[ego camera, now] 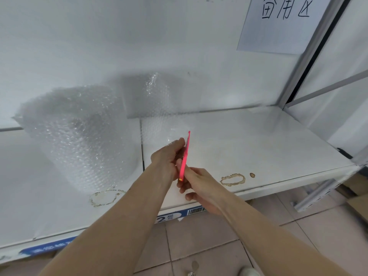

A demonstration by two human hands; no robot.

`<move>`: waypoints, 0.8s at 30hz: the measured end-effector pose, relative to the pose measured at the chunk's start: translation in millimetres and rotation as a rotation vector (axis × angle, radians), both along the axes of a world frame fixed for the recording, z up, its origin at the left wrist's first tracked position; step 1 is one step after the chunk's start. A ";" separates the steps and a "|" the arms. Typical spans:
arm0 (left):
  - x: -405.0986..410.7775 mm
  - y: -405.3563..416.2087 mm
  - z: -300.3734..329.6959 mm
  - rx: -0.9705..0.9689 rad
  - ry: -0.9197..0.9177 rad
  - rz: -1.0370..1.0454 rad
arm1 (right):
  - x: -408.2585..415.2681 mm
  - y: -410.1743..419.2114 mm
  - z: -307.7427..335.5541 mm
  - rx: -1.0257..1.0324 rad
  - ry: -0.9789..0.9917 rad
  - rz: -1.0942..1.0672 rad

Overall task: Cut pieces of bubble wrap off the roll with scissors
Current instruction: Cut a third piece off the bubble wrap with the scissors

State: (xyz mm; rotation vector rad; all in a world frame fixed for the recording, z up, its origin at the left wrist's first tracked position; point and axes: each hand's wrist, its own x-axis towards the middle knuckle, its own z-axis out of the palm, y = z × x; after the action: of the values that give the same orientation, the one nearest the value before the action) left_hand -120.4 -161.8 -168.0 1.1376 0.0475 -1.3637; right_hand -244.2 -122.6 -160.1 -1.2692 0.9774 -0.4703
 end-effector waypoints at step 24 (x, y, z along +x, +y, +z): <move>-5.3 1.1 0.9 -0.048 -0.027 0.029 | -1.8 -2.1 2.7 0.039 -0.058 -0.008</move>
State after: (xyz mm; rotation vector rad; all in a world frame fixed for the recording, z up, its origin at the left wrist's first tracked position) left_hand -125.8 -160.7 -167.2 1.1115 0.0113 -1.3171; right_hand -246.0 -124.7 -157.4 -1.2105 0.9387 -0.4893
